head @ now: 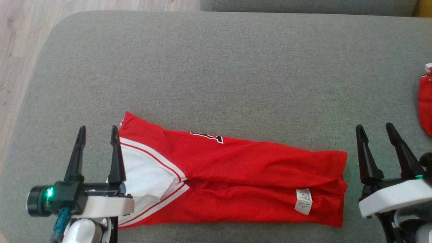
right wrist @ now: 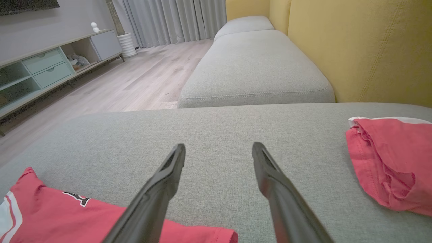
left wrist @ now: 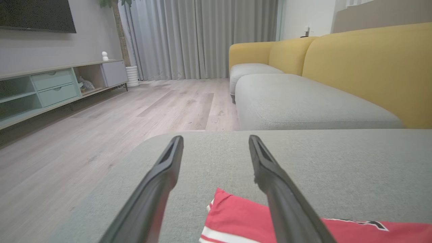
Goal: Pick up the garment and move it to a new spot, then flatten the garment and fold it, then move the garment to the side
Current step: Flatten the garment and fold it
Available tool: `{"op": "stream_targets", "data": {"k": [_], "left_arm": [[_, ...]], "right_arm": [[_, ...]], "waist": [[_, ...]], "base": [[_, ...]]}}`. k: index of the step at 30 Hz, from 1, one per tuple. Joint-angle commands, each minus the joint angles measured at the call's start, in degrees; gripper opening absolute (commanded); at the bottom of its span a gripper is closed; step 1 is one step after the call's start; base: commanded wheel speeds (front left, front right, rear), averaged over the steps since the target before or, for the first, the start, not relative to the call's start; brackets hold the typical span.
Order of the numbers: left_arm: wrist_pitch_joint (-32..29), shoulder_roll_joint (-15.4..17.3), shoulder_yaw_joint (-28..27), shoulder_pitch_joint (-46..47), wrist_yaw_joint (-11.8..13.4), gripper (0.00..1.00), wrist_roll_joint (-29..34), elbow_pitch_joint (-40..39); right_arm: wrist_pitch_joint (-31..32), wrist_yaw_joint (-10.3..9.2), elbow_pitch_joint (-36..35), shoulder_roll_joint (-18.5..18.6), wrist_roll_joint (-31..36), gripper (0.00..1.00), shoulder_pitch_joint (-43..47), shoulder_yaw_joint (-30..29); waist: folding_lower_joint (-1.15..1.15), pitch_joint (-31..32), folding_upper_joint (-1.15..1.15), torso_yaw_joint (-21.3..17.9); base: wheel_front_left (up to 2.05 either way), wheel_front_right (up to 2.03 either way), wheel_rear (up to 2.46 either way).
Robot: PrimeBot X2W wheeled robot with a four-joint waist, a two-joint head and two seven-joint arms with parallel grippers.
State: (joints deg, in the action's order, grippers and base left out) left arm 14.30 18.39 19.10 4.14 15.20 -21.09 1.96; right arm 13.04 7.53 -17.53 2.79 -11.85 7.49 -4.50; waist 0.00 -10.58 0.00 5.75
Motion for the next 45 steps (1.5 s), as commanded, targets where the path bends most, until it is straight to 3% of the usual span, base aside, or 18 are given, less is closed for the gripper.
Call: {"op": "stream_targets", "data": {"k": [1,15,28,41,42,43,44,45], "left_arm": [[0.4,1.4,-1.3,2.6,-0.4,1.0,0.4,-1.6],[0.6,0.8,-1.3,3.9,-1.8,1.0,0.4,0.9],[0.7,-1.9,-1.4,5.5,-4.4,1.0,1.6,0.8],[0.7,-3.7,-3.5,5.4,-6.5,1.0,2.7,1.9],[0.7,-3.8,-3.7,5.4,-6.6,1.0,2.8,2.0],[0.7,-4.0,-3.8,5.4,-6.7,1.0,2.9,2.1],[0.7,-4.1,-3.9,5.4,-6.9,1.0,3.0,2.1],[0.7,-4.2,-4.0,5.4,-7.0,1.0,3.1,2.1]], "right_arm": [[-0.6,-0.04,-2.5,0.4,0.6,1.0,-1.5,1.0],[-0.6,-0.04,-0.9,0.1,-0.5,1.0,-1.2,0.2],[-0.8,-0.04,17.9,0.1,-4.8,1.0,2.1,1.2],[3.2,-0.04,22.4,0.1,-9.5,1.0,8.9,7.6],[3.7,-0.04,22.5,0.1,-9.7,0.82,8.9,7.9],[4.0,-0.04,22.5,0.1,-10.2,0.24,8.9,8.0],[4.5,-0.04,22.7,0.1,-10.7,0.0,8.8,8.1],[4.6,-0.04,22.8,0.1,-10.9,0.0,8.6,8.2]], "waist": [[0.0,-0.1,0.0,-0.1],[0.0,-0.9,0.0,0.2],[0.0,-2.7,0.0,3.1],[0.0,-3.0,0.0,3.4],[0.0,-3.0,0.0,3.3],[0.0,-3.0,0.0,3.1],[0.0,-3.0,0.0,3.0],[0.0,-3.0,0.0,2.9]], "base": [[0.0,0.0,0.0],[0.0,0.0,0.0],[0.0,0.0,0.0],[0.0,0.0,0.0],[0.0,0.0,0.0],[0.0,0.0,0.0],[0.0,0.0,0.0],[0.0,0.0,0.0]]}}
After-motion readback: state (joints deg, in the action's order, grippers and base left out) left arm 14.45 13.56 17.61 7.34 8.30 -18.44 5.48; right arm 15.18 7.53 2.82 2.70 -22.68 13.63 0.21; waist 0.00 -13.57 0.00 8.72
